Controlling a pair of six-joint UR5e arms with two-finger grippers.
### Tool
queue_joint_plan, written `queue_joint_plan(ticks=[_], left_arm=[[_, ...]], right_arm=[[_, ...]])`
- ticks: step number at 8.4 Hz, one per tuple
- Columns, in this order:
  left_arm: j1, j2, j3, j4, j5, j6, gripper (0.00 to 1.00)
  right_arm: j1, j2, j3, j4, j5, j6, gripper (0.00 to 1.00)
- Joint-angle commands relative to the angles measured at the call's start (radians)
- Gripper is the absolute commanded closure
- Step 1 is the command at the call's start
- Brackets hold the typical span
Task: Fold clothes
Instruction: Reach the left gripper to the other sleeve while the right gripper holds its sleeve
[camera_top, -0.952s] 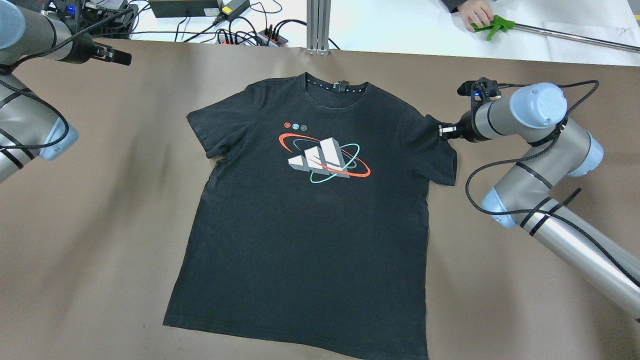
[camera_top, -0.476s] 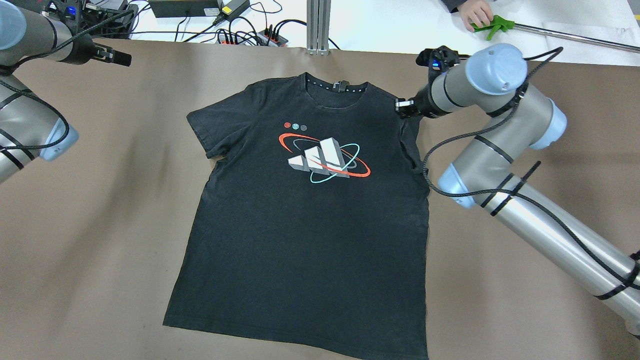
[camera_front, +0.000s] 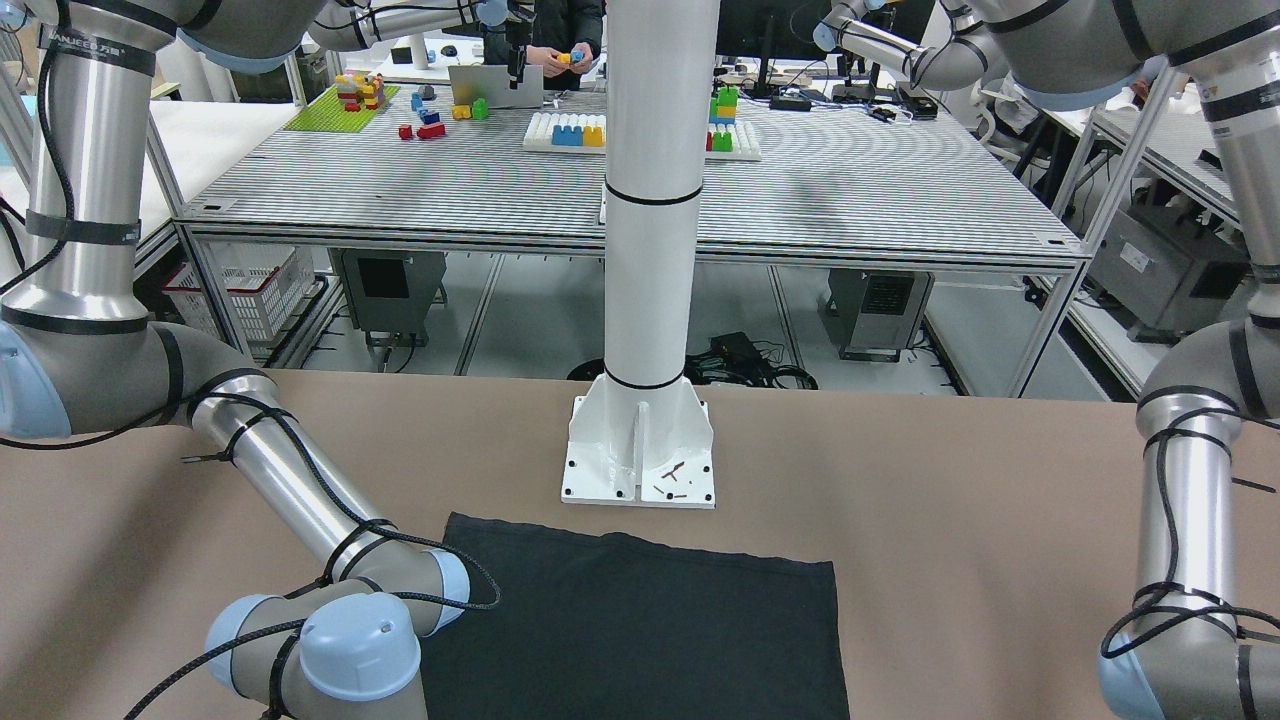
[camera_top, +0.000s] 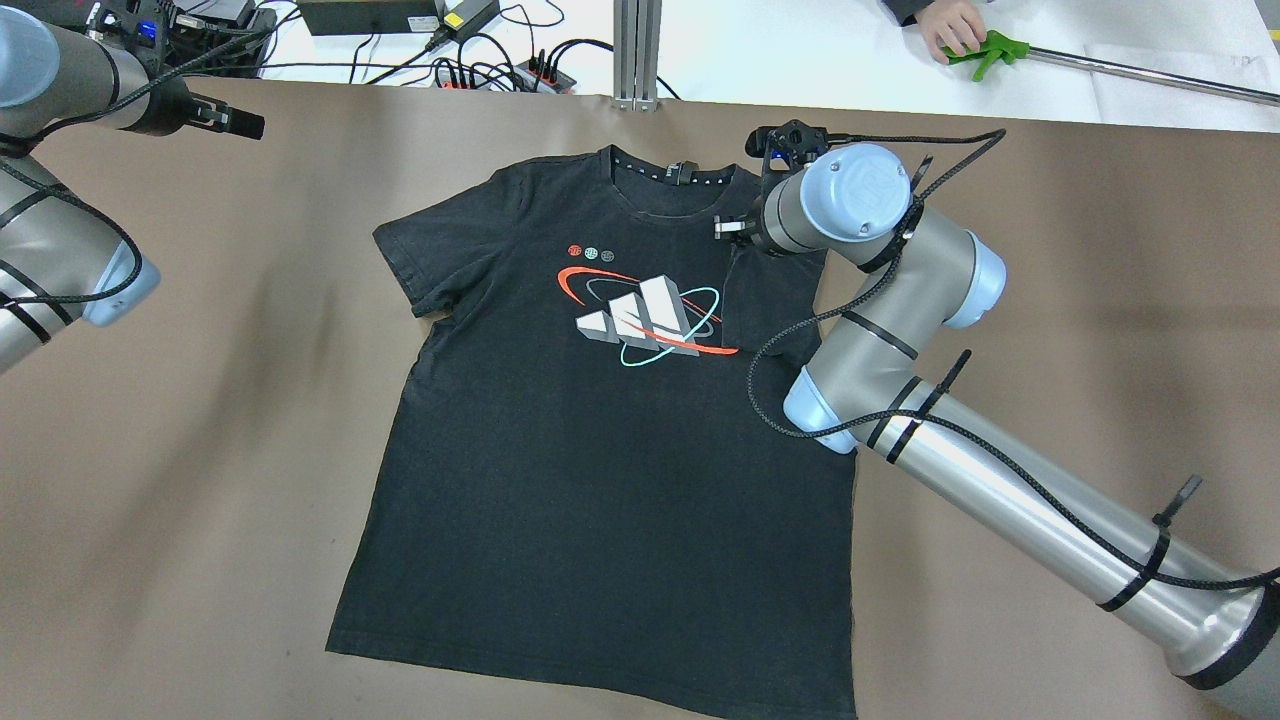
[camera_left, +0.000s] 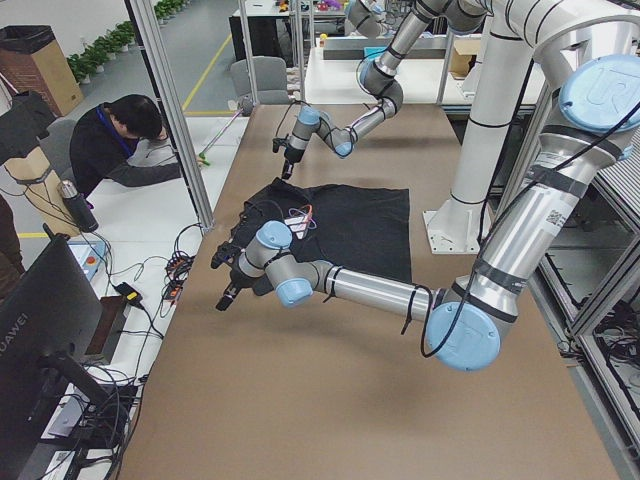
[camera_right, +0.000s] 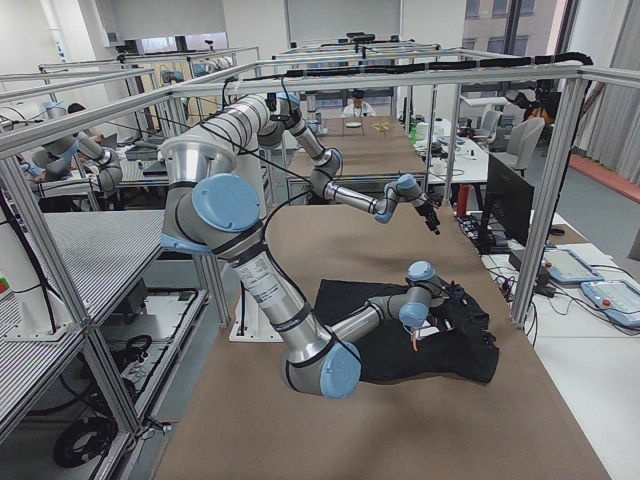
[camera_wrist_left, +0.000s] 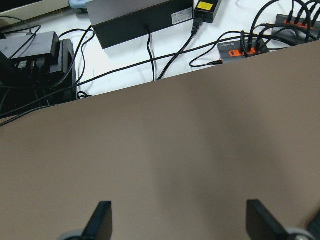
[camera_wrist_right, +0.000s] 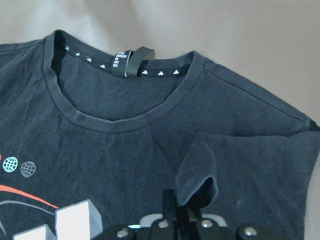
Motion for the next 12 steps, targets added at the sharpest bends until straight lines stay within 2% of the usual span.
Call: queue_joint_plan(ticks=[1, 3, 4, 5, 6, 7, 9, 11, 12], left_arm=[[0.004, -0.003, 0.000, 0.000, 0.002, 0.001, 0.06], [0.004, -0.013, -0.007, 0.000, -0.007, 0.001, 0.06], [0.010, -0.018, -0.013, -0.017, -0.030, -0.004, 0.06], [0.036, -0.024, -0.007, -0.071, -0.073, -0.098, 0.06], [0.091, -0.026, -0.001, -0.159, -0.073, -0.210, 0.06], [0.140, -0.035, 0.003, -0.169, -0.063, -0.243, 0.06], [0.246, -0.079, 0.068, -0.166, 0.101, -0.237, 0.06], [0.262, -0.110, 0.157, -0.170, 0.131, -0.217, 0.06], [0.260, -0.108, 0.158, -0.170, 0.131, -0.176, 0.06]], right_arm=[[-0.015, -0.013, 0.000, 0.014, -0.042, 0.004, 0.06], [0.000, -0.011, 0.002, 0.021, -0.004, 0.005, 0.06], [0.038, -0.011, 0.003, 0.020, 0.074, 0.005, 0.06], [0.079, -0.011, 0.003, 0.020, 0.150, 0.005, 0.06], [0.098, -0.014, 0.005, 0.018, 0.166, 0.004, 0.06], [0.104, -0.016, 0.003, 0.018, 0.166, 0.004, 0.06], [0.106, -0.034, 0.005, 0.021, 0.165, 0.004, 0.06], [0.106, -0.037, 0.005, 0.023, 0.160, 0.002, 0.06], [0.106, -0.037, 0.005, 0.021, 0.157, 0.004, 0.06]])
